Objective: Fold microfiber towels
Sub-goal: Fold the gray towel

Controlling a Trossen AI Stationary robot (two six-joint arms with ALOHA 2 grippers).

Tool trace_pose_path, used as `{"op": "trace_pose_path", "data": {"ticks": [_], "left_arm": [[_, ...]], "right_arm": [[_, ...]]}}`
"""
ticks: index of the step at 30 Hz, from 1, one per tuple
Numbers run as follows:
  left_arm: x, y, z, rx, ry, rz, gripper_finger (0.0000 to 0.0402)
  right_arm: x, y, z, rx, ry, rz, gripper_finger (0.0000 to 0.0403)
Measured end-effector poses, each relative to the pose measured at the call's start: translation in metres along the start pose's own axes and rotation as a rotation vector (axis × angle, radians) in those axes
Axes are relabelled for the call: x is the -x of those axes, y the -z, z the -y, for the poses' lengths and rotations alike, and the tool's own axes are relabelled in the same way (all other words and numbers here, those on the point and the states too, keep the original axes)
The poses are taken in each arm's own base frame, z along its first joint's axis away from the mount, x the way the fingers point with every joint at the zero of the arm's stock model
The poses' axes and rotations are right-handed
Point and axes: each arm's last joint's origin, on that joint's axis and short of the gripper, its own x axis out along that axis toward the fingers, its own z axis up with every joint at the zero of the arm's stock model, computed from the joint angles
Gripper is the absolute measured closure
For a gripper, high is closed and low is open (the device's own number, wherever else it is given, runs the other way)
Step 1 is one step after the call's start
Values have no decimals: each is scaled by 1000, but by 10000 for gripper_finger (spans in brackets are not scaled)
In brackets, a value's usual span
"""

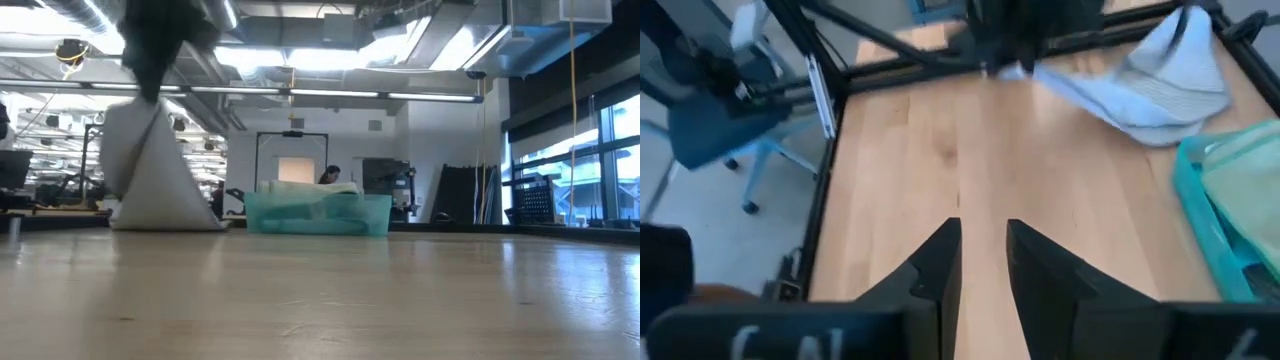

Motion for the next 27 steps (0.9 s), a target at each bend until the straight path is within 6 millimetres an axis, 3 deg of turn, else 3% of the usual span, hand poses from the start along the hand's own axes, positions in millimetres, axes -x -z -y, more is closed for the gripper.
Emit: {"op": "trace_pose_path", "data": {"ticks": [6,11,20,27], "left_arm": [[84,7,17,-88,91,236,401],[130,9,18,-58,180,381,401],[181,18,14,-78,341,531,401],[201,28,18,-193,447,573,401]], "right_arm": [[-25,8,4,133,25,73,317],[-45,3,8,220,12,273,303],[-109,13,16,230,-16,207,207],[-143,8,26,222,-5,306,167]]}}
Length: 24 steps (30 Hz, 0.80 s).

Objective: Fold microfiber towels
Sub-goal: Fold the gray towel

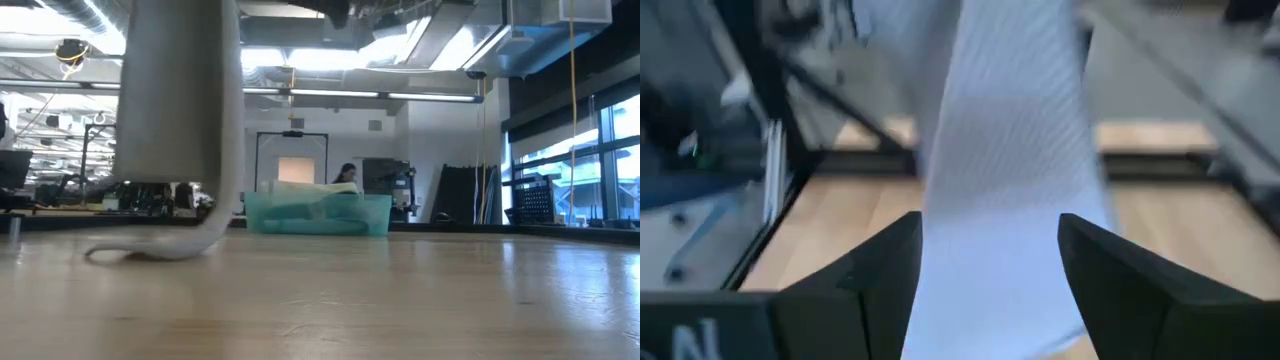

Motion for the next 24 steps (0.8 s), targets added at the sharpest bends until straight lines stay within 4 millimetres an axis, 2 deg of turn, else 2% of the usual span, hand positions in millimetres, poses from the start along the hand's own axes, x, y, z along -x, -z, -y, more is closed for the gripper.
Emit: {"op": "trace_pose_path", "data": {"ticks": [3,7,10,12,18,21,24], "left_arm": [[0,2,4,9,29,-19,401],[1,5,8,11,80,-51,401],[1,5,10,11,119,-65,401],[1,3,12,6,146,-49,401],[1,-1,15,-15,205,-16,402],[1,-2,11,24,138,5,401],[1,-2,5,64,42,30,401]], "right_arm": [[-1,-12,5,9,9,135,169],[6,-40,6,86,17,310,174],[8,-61,11,154,49,371,175],[4,-69,17,159,66,380,175],[-13,-75,25,75,57,389,175],[-17,-69,24,-45,20,338,175],[-11,-69,19,-129,-7,291,175]]}}
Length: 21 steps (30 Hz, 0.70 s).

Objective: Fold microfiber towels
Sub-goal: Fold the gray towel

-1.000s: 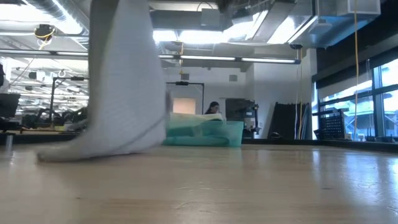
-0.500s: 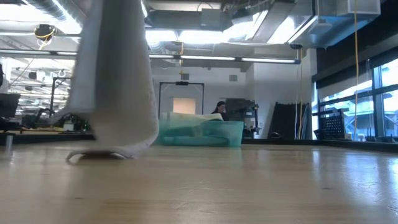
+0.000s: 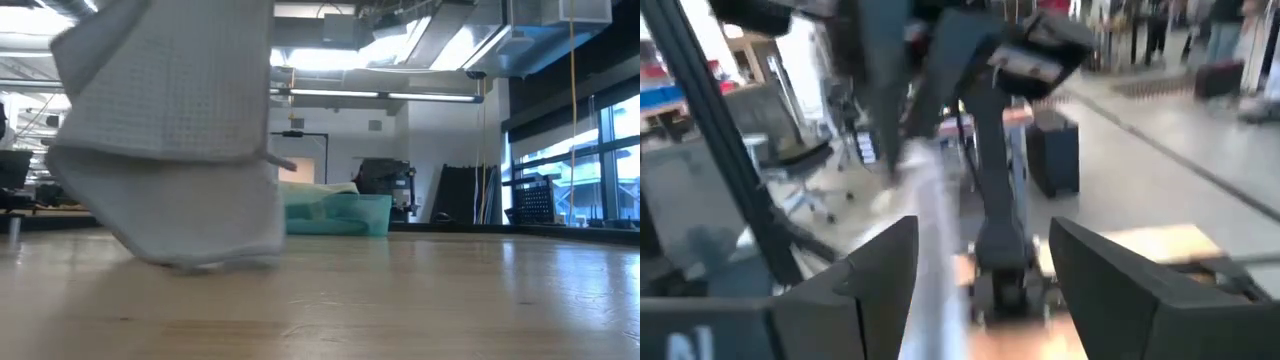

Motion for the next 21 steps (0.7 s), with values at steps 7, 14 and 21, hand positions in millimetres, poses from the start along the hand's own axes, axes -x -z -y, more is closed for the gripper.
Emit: {"op": "trace_pose_path", "data": {"ticks": [7,14,21], "left_arm": [[1,-6,-10,77,-151,102,401],[4,-27,-4,132,-32,294,401],[3,-24,-3,152,-33,266,401]], "right_arm": [[29,-16,-30,23,-55,-79,175],[19,30,-24,184,138,-332,175],[30,12,-22,206,327,-246,181]]}}
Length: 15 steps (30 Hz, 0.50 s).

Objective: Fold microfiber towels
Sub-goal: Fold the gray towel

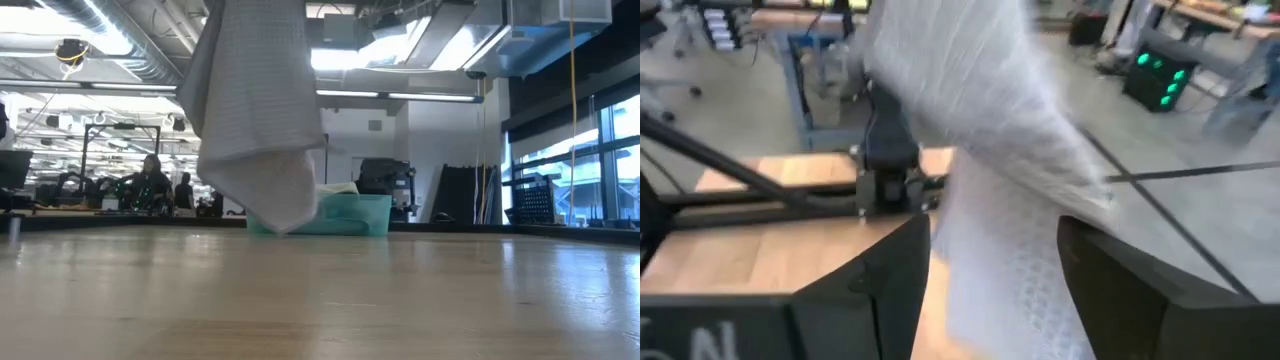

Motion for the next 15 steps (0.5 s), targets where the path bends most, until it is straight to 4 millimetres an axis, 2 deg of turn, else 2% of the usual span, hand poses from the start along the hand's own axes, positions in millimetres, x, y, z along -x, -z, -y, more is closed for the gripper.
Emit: {"op": "trace_pose_path", "data": {"ticks": [4,7,15], "left_arm": [[0,1,1,-5,-13,7,401],[0,1,1,-5,-15,13,401],[1,-5,7,6,59,57,401]], "right_arm": [[22,-13,-4,-6,-16,44,197],[26,-11,-8,13,5,16,209],[3,12,-12,51,32,-99,222]]}}
